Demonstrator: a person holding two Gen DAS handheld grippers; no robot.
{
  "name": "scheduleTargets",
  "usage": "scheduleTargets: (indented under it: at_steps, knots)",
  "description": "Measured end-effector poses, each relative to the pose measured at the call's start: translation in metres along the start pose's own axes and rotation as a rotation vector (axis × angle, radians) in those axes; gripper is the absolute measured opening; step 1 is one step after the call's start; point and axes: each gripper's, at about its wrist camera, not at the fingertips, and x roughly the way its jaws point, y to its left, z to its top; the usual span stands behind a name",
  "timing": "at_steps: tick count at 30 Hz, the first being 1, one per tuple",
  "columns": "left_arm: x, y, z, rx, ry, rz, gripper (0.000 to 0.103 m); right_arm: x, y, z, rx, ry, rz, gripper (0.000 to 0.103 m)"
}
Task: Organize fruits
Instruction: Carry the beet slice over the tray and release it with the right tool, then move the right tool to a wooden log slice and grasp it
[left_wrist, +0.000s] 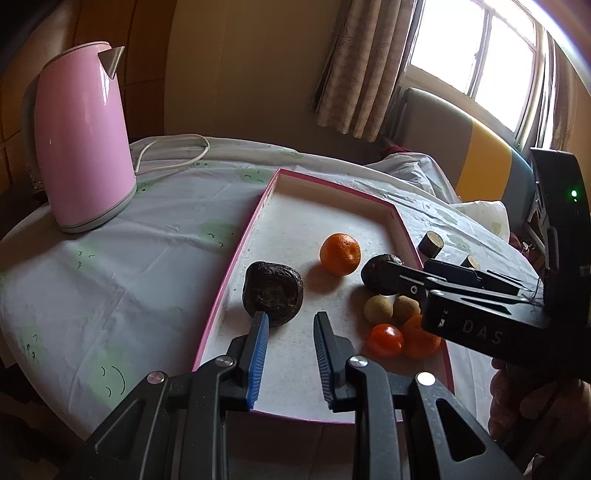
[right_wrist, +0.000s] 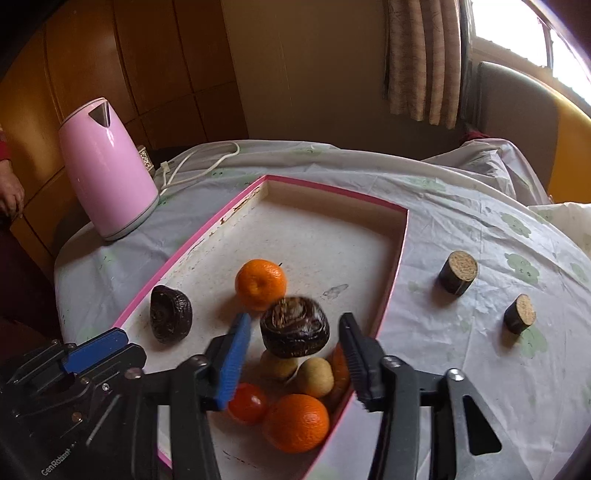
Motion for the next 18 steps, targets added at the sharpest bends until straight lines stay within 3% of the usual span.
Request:
scheduleTargets:
  at_steps: [9,18]
  knots:
    - [-0.002,-0.008,0.000,0.016,-0.003,-0.007,0.025,-0.022,-0.009,-0.013,0.049,-0.041,-0.016,0.065]
    - [0.003,-0.037,0.002,0.090,0.010,-0.040,0.025,-0.055,-0.062,-0.035,0.186,-0.094,-0.123,0.065]
